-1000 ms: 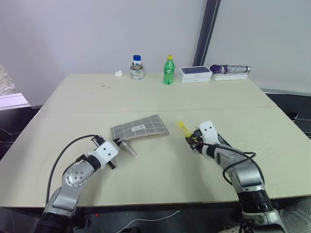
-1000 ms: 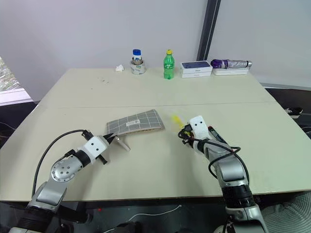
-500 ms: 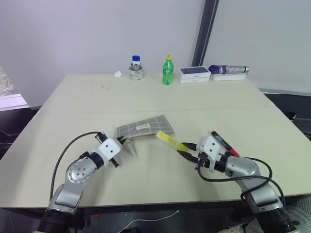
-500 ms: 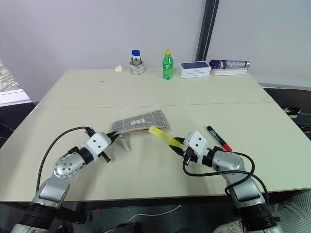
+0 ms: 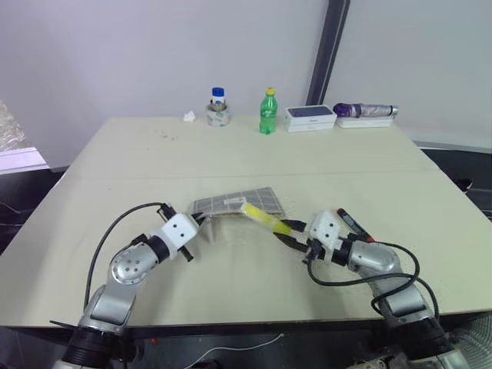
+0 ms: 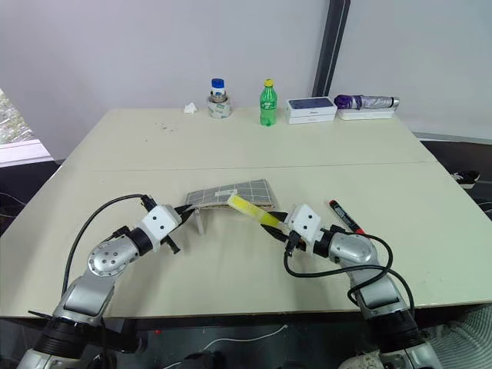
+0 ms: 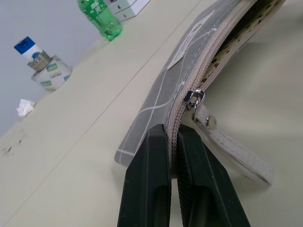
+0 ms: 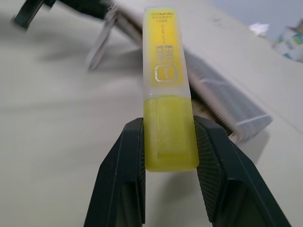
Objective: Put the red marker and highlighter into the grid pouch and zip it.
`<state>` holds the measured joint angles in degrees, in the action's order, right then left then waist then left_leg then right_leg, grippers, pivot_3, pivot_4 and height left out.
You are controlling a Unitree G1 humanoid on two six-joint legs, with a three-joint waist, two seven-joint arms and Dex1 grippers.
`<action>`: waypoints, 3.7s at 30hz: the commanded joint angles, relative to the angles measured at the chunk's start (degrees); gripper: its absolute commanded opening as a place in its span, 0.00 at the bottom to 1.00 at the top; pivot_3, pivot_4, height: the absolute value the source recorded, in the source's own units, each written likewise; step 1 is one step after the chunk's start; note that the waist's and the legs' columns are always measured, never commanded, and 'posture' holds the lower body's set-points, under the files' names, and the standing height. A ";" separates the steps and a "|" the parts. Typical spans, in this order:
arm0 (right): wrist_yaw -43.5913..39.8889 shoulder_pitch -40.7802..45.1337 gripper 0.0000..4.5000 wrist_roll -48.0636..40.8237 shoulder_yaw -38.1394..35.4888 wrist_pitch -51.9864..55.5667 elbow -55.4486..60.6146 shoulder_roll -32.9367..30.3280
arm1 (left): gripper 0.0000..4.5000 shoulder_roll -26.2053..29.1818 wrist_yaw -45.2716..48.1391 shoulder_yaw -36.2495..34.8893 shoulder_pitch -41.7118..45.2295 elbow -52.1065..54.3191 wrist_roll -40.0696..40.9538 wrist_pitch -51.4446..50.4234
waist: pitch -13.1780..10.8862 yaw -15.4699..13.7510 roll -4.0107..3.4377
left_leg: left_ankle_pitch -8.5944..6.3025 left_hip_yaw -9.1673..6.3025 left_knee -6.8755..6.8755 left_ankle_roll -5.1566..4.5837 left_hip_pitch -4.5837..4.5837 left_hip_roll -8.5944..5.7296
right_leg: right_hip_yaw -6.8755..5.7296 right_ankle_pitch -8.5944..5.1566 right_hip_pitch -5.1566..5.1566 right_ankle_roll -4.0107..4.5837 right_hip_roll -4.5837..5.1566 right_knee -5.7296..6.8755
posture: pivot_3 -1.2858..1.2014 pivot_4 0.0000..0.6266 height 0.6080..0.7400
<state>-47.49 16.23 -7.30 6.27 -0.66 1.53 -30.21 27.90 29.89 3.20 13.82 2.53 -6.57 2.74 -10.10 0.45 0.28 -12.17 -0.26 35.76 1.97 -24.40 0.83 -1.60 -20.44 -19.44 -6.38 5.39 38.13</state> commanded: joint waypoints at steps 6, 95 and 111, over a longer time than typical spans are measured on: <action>0.89 1.86 0.20 4.78 1.45 -3.59 -2.40 -0.50 | 0.00 0.66 -0.08 0.56 -0.05 2.47 -0.50 1.19 | 0.00 0.16 0.00 | 0.00 0.01 -0.01 0.01 0.01 0.00 | 0.01 0.00 -0.01 0.00 -0.02 0.01 | 0.52 0.24 1.00; 2.68 -9.93 0.07 -14.05 -19.36 29.42 5.46 -7.61 | 0.00 2.27 3.24 2.53 2.92 -5.44 0.39 13.22 | 0.04 -0.80 0.02 | -0.06 0.02 0.20 -0.10 0.06 0.03 | 0.02 0.00 0.17 0.00 -0.05 0.02 | 0.52 0.24 1.00; 2.11 -2.93 0.08 0.23 1.65 12.90 12.52 -5.17 | 0.00 -1.05 3.45 4.36 5.28 -4.57 0.39 11.90 | -0.02 -1.15 -0.02 | -0.06 -0.04 0.25 -0.10 -0.01 -0.10 | -0.03 0.00 0.10 -0.01 -0.01 0.04 | 0.52 0.24 1.00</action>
<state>-45.76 12.43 -11.68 7.47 16.71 15.45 -33.62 26.78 33.72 8.18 18.29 -4.25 -6.84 14.79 -10.12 -0.70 0.26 -12.23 -0.28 36.01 1.86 -24.41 0.71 -1.62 -20.44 -19.35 -6.39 5.39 38.17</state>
